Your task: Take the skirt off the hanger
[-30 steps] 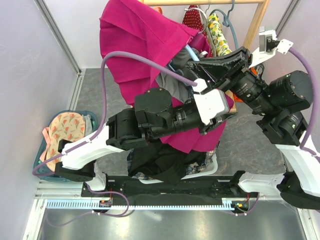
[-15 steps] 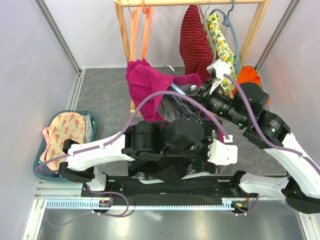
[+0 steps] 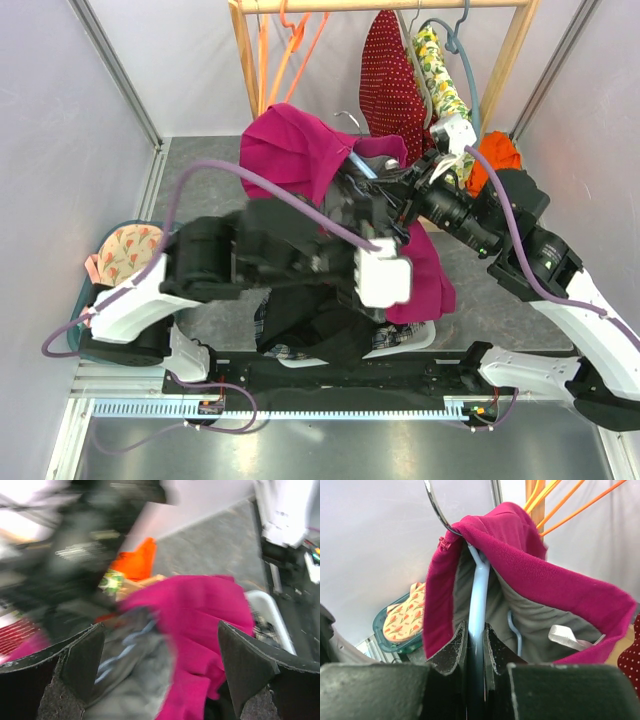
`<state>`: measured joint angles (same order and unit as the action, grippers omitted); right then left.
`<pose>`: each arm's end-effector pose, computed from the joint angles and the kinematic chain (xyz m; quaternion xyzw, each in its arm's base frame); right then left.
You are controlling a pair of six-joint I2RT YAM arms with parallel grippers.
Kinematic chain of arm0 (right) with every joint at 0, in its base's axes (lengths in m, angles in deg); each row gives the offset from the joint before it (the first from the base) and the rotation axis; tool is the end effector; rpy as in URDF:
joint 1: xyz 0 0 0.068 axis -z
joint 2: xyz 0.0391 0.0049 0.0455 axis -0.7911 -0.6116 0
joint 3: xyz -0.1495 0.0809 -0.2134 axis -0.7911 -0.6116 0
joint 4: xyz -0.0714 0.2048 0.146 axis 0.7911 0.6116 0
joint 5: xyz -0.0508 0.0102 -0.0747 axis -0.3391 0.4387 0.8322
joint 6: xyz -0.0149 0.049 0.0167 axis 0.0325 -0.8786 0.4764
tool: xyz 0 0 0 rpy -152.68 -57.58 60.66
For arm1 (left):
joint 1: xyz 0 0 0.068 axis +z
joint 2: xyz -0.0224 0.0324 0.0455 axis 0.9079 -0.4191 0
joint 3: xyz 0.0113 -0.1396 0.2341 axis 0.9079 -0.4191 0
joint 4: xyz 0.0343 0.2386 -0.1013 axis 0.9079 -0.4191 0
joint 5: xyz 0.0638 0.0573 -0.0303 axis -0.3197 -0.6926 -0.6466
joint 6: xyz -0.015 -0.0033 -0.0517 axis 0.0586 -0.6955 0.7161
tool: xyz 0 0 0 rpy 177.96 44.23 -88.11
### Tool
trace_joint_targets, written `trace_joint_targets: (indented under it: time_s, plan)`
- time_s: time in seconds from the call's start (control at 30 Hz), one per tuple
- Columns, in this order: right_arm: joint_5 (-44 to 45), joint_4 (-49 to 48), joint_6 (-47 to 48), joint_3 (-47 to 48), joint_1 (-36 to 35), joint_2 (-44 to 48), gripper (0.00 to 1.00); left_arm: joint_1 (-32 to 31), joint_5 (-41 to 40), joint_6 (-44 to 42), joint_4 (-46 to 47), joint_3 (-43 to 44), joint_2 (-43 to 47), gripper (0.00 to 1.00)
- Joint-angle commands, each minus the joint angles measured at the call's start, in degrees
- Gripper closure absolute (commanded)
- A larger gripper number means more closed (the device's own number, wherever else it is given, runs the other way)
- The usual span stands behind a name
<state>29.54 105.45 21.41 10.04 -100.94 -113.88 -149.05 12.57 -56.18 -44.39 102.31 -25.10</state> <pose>0.1237 0.1416 0.5152 -0.2118 0.6457 0.3858 0.6240 0.0330 -0.2613 0.5483 0.6744 0.4351 -0.1916 0.5650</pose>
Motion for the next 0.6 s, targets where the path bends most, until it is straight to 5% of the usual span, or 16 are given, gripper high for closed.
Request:
trace_joint_targets:
  time_s: [0.0,0.23,0.3,0.47,0.57]
  plan:
    - [0.35,-11.66,-0.13,-2.44,-0.40,3.98,1.00,3.06,-2.60,-3.50,3.84,7.75,2.84,0.01]
    - [-0.34,-14.73,-1.01,-4.56,-0.31,5.55,1.00,9.29,-2.78,-2.36,6.47,8.91,5.29,0.01]
    - [-1.40,-15.97,-1.53,-5.08,-0.31,6.08,1.00,14.62,-2.34,-1.13,8.05,5.50,6.62,0.01]
    - [-5.61,-16.94,-2.58,-4.47,-0.40,7.58,1.00,23.97,-2.25,1.34,13.42,-2.77,11.88,0.20]
    - [-8.42,-17.73,-4.25,-4.56,-0.31,8.81,1.00,26.61,-2.69,0.55,15.61,-10.15,14.00,0.19]
